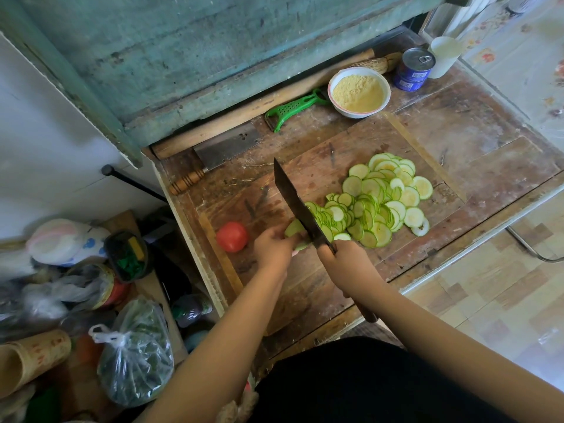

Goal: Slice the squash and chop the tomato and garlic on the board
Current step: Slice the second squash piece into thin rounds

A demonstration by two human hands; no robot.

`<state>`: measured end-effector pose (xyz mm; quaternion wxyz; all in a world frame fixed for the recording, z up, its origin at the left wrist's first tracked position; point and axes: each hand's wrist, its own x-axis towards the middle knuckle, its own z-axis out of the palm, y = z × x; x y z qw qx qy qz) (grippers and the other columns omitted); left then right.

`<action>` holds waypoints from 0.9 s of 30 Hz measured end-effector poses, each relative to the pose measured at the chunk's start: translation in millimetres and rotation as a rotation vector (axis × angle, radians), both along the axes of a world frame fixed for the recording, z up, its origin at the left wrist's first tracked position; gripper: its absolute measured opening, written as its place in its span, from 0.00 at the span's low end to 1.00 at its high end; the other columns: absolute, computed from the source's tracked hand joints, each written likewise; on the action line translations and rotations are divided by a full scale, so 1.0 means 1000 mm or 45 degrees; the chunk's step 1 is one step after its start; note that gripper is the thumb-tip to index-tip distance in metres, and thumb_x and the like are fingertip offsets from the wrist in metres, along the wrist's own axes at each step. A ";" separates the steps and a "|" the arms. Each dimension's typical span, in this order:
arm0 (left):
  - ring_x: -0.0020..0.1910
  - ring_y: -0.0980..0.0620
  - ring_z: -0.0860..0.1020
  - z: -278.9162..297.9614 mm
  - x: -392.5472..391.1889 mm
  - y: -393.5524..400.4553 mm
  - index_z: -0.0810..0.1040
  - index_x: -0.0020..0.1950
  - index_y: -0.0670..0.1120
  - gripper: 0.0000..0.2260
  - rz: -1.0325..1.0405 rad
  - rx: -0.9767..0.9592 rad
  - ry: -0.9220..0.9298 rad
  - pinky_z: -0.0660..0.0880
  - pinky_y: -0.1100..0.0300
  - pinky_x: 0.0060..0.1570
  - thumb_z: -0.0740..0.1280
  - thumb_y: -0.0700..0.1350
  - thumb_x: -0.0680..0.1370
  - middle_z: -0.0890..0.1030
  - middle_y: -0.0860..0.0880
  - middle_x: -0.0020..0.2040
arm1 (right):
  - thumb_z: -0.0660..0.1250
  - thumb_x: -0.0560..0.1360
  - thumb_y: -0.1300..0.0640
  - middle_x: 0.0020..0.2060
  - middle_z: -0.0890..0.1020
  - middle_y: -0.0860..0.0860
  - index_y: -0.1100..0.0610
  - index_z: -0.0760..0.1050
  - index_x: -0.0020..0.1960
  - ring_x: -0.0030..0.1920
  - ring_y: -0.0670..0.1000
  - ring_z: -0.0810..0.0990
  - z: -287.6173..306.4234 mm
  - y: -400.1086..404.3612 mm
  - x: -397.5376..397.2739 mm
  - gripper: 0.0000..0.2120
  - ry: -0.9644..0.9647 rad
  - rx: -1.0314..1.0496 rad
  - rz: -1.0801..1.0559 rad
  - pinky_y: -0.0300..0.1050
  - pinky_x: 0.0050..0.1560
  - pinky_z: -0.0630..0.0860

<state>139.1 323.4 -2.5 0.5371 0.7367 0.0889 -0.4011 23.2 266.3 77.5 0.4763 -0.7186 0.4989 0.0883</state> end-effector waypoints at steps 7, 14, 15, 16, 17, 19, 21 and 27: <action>0.48 0.50 0.82 -0.002 -0.001 0.001 0.80 0.58 0.44 0.20 0.011 -0.045 -0.025 0.80 0.52 0.51 0.77 0.38 0.67 0.84 0.47 0.50 | 0.58 0.77 0.51 0.29 0.73 0.55 0.61 0.68 0.37 0.31 0.56 0.73 -0.015 0.001 0.006 0.15 0.072 0.015 0.024 0.55 0.37 0.78; 0.47 0.49 0.82 0.004 -0.001 -0.002 0.80 0.58 0.44 0.20 -0.003 -0.028 -0.024 0.81 0.58 0.41 0.77 0.39 0.67 0.84 0.46 0.50 | 0.58 0.77 0.53 0.27 0.70 0.54 0.59 0.65 0.33 0.27 0.54 0.69 -0.016 0.001 -0.003 0.15 -0.038 -0.010 -0.063 0.50 0.31 0.73; 0.46 0.48 0.83 0.006 0.000 -0.003 0.80 0.58 0.44 0.19 -0.003 -0.016 -0.007 0.79 0.62 0.35 0.77 0.39 0.68 0.84 0.46 0.50 | 0.58 0.76 0.53 0.27 0.69 0.54 0.58 0.64 0.33 0.27 0.53 0.68 -0.014 0.001 -0.005 0.15 -0.057 -0.024 -0.066 0.48 0.30 0.71; 0.45 0.47 0.83 0.008 0.000 -0.002 0.80 0.57 0.44 0.19 -0.003 -0.007 0.005 0.77 0.64 0.31 0.77 0.40 0.68 0.84 0.45 0.50 | 0.58 0.76 0.53 0.26 0.68 0.54 0.58 0.63 0.33 0.27 0.53 0.67 -0.011 0.002 -0.007 0.15 -0.080 -0.041 -0.068 0.47 0.30 0.69; 0.45 0.47 0.83 0.009 0.000 -0.002 0.80 0.57 0.44 0.19 -0.003 -0.007 0.014 0.77 0.65 0.30 0.77 0.40 0.68 0.83 0.45 0.50 | 0.58 0.76 0.53 0.26 0.67 0.53 0.58 0.62 0.32 0.26 0.52 0.66 -0.009 0.003 -0.009 0.16 -0.102 -0.055 -0.072 0.46 0.29 0.68; 0.45 0.48 0.82 0.014 0.001 -0.002 0.79 0.58 0.43 0.19 -0.006 -0.038 0.035 0.79 0.64 0.33 0.77 0.38 0.68 0.83 0.45 0.50 | 0.58 0.76 0.54 0.24 0.65 0.51 0.57 0.60 0.31 0.25 0.51 0.64 -0.003 0.004 -0.014 0.17 -0.140 -0.072 -0.082 0.44 0.29 0.64; 0.43 0.51 0.81 0.017 0.002 -0.002 0.79 0.58 0.41 0.18 0.003 -0.070 0.062 0.79 0.65 0.33 0.76 0.37 0.69 0.82 0.45 0.50 | 0.59 0.76 0.55 0.24 0.62 0.51 0.57 0.59 0.31 0.25 0.50 0.61 0.002 0.006 -0.017 0.17 -0.168 -0.090 -0.077 0.42 0.28 0.60; 0.46 0.49 0.82 0.015 0.003 -0.003 0.78 0.60 0.41 0.21 0.022 -0.086 0.090 0.79 0.64 0.33 0.76 0.37 0.68 0.82 0.44 0.53 | 0.59 0.76 0.56 0.25 0.61 0.50 0.57 0.58 0.31 0.24 0.47 0.57 0.006 0.007 -0.019 0.18 -0.175 -0.126 -0.040 0.39 0.24 0.53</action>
